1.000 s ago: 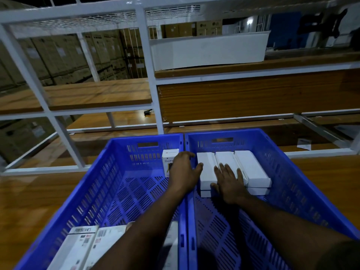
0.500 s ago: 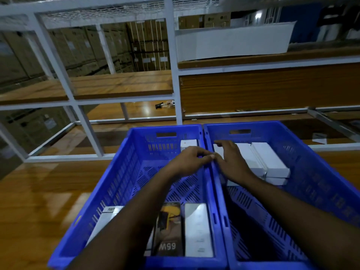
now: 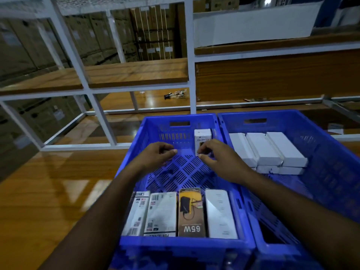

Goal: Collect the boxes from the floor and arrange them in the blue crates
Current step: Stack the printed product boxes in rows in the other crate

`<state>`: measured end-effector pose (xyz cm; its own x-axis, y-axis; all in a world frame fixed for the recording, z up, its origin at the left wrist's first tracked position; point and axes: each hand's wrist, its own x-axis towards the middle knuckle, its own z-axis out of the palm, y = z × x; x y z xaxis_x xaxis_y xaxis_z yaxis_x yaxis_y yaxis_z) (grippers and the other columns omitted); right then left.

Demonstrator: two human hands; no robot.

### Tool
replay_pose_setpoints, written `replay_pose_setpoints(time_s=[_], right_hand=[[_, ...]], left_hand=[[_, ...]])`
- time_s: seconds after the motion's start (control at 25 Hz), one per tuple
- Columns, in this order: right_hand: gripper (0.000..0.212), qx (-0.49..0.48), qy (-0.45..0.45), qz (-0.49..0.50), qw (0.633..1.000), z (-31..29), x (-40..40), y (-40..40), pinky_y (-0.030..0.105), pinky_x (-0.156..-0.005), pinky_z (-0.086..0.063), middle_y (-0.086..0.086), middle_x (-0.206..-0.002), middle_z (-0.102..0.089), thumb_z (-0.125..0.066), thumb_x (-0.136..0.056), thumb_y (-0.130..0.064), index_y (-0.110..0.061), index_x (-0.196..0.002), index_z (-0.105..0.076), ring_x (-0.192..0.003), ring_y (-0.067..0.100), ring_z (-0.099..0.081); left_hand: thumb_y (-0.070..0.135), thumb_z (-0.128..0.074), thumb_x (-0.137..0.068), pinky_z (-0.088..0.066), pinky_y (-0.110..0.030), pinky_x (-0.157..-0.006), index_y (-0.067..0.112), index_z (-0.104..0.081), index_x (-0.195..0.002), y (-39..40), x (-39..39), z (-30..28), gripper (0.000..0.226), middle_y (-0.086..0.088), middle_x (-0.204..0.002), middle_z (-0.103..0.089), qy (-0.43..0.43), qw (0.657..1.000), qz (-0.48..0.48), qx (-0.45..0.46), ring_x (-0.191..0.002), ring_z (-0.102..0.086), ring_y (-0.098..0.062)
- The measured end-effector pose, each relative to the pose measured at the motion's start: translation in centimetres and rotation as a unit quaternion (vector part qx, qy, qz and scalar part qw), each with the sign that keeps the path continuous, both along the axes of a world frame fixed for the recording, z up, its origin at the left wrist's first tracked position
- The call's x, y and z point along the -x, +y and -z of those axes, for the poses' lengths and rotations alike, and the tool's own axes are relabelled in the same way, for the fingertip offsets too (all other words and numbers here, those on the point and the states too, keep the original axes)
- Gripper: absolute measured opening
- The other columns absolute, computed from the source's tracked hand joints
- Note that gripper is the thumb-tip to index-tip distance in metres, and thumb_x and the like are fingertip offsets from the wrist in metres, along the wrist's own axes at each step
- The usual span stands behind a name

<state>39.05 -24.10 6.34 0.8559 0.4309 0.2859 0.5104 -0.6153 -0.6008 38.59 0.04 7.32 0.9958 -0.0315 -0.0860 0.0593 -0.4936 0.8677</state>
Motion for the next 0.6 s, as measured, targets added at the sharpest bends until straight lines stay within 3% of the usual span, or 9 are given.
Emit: replay_pose_setpoints(time_s=[0.16,0.32,0.44,0.6], right_hand=[[0.024,0.085,0.064,-0.034,0.994,-0.4,1.3,1.3,0.048,-0.076,-0.052,0.002,-0.092,-0.065,-0.052,-0.098,-0.045,-0.023,-0.100,-0.061,-0.082,0.023,-0.061],[0.052,0.224,0.140,-0.087,0.961,-0.4,2.0,3.5,0.037,-0.060,-0.041,0.006,-0.073,-0.055,-0.046,-0.094,-0.062,-0.012,-0.086,-0.060,-0.065,0.022,-0.051],[0.060,0.292,0.190,-0.121,0.930,0.4,2.9,4.6,0.032,-0.059,-0.036,0.005,-0.070,-0.052,-0.042,-0.089,-0.072,-0.015,-0.074,-0.054,-0.062,0.021,-0.047],[0.067,0.317,0.203,-0.124,0.918,0.9,3.6,4.7,0.031,-0.063,-0.041,-0.003,-0.082,-0.056,-0.044,-0.079,-0.083,-0.019,-0.095,-0.057,-0.075,0.016,-0.054]], left_hand=[[0.036,-0.068,-0.094,-0.058,-0.040,-0.090,0.017,-0.064,-0.121,2.1,0.9,1.4,0.034,-0.003,-0.106,-0.071,-0.035,0.992,-0.055,-0.109,-0.100,-0.069,-0.017],[0.036,-0.068,-0.093,-0.054,-0.035,-0.075,0.019,-0.067,-0.108,2.1,1.3,2.7,0.023,-0.001,-0.094,-0.070,-0.060,0.972,-0.091,-0.208,-0.088,-0.068,-0.019],[0.036,-0.067,-0.094,-0.055,-0.038,-0.069,0.018,-0.069,-0.102,1.8,1.4,3.1,0.019,-0.002,-0.086,-0.071,-0.058,0.964,-0.096,-0.240,-0.078,-0.069,-0.019],[0.031,-0.066,-0.096,-0.060,-0.044,-0.072,0.017,-0.071,-0.100,1.3,1.6,3.2,0.016,-0.006,-0.084,-0.073,-0.063,0.971,-0.094,-0.209,-0.077,-0.070,-0.022]])
